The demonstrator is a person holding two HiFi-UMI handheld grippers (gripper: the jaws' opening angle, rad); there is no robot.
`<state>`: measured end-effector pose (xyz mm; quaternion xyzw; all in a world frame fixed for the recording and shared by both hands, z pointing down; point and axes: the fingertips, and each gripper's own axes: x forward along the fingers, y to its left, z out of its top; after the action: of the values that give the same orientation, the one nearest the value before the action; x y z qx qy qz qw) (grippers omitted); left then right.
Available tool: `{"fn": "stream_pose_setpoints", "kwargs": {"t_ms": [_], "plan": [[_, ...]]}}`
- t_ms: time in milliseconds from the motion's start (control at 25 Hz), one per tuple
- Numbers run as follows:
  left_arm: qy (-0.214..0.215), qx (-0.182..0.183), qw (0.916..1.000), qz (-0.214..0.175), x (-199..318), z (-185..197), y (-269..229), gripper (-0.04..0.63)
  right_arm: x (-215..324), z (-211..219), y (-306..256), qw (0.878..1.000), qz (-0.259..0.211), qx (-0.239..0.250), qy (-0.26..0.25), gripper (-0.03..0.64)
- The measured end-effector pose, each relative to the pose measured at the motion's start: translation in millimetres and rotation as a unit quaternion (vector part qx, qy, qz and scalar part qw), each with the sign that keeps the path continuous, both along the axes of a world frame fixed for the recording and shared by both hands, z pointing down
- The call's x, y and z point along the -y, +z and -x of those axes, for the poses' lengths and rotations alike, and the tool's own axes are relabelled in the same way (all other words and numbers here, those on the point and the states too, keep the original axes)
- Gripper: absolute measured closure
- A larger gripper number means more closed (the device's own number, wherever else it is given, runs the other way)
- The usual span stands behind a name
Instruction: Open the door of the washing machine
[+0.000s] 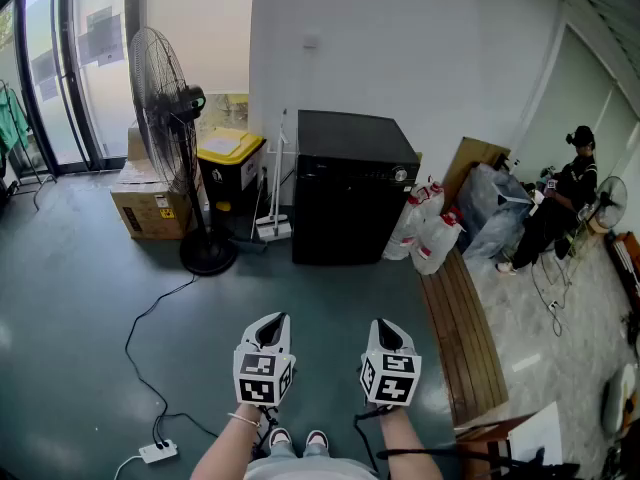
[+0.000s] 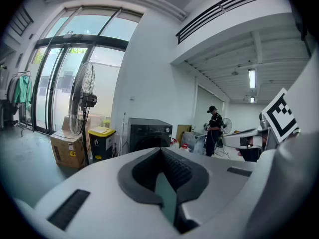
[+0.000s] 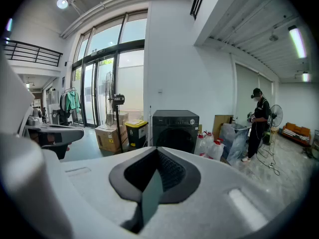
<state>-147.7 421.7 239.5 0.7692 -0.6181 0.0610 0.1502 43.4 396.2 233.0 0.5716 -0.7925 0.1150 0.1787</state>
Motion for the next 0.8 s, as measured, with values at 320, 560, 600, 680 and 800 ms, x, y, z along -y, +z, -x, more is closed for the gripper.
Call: {"fn": "stream_pose_setpoints", "kwargs": {"t_ms": [320,560,600,680,800], "plan": [[0.002,0.003,1.0,0.003,-4,13,0,0.591,-3,10,-7,1.0,-0.01,0.0,0.004,0.612],[0.018,0.011,0.9998,0.001,-4,22,1,0.592,-6,18,-9,1.0,-0.017,0.001,0.019,0.612],[0.021,0.012,0.9997,0.001,-5,24,2,0.591,-8,19,-8,1.0,-0.016,0.001,0.022,0.612],[0.027,0.012,0.9996,0.003,-6,26,4,0.591,-14,20,-4,1.0,-0.011,0.001,0.028,0.612],[0.036,0.011,0.9993,0.009,-7,24,7,0.591,-20,16,1,0.999,-0.001,-0.001,0.038,0.612]]}}
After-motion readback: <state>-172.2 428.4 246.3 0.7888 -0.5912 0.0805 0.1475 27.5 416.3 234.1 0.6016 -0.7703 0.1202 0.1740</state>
